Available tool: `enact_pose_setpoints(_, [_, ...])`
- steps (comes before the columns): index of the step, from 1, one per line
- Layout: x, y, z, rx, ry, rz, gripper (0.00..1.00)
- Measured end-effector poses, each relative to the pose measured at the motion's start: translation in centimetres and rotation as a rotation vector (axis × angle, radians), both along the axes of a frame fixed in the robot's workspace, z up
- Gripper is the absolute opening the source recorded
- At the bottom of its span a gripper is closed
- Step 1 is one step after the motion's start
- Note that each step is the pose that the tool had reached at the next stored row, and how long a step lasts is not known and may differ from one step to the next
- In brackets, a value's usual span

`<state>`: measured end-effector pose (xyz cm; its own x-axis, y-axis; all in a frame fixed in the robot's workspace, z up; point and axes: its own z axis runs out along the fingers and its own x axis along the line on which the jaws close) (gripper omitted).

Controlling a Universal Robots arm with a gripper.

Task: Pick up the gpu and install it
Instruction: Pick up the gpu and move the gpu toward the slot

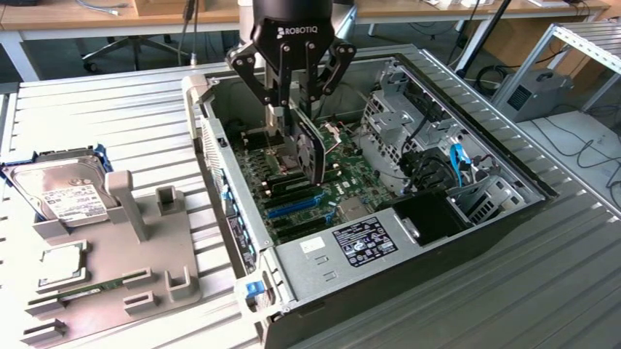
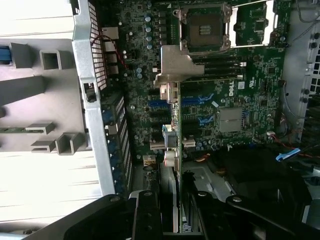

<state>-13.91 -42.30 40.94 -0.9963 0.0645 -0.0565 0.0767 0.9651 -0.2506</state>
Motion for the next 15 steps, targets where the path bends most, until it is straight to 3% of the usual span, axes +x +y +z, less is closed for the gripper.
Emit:
enact_pose_setpoints(12, [0.68, 0.08, -0.02, -0.0321, 0.0, 0.0, 0.29])
enact_pose_setpoints(15, [0.94, 0.12, -0.02, -0.0443, 0.0, 0.0, 0.29])
